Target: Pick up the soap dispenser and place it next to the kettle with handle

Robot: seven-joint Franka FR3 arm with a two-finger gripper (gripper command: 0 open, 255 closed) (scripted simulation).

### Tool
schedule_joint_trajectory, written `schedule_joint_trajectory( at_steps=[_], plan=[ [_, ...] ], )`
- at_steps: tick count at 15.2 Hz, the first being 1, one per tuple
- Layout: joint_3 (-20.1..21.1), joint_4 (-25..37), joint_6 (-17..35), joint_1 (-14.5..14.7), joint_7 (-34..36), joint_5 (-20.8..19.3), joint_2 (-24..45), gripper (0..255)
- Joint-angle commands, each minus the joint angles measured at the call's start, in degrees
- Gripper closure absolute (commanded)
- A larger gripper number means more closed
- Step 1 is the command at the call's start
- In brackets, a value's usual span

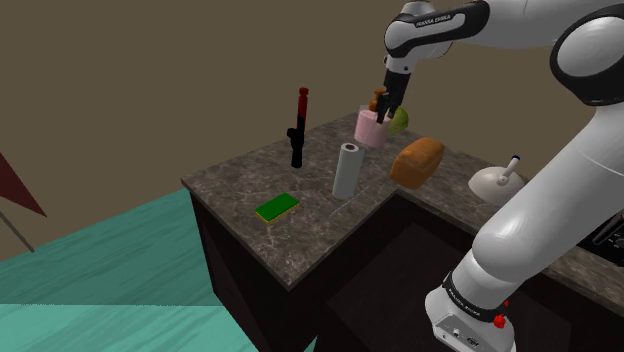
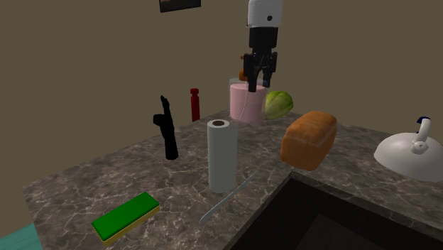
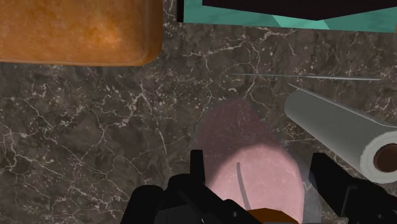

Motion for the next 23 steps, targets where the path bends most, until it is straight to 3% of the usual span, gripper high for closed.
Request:
schedule_joint_trajectory(
  at_steps=[1,18,23],
  plan=[
    [0.0,1.6,-1.7,0.0,0.0,0.0,-0.2,255],
    [0.1,15.4,-14.7,0.1,-0.2,0.3,0.7,255],
    [-1.8,7.0,-14.3,-1.9,-3.5,-2.4,-7.6,255]
  ],
)
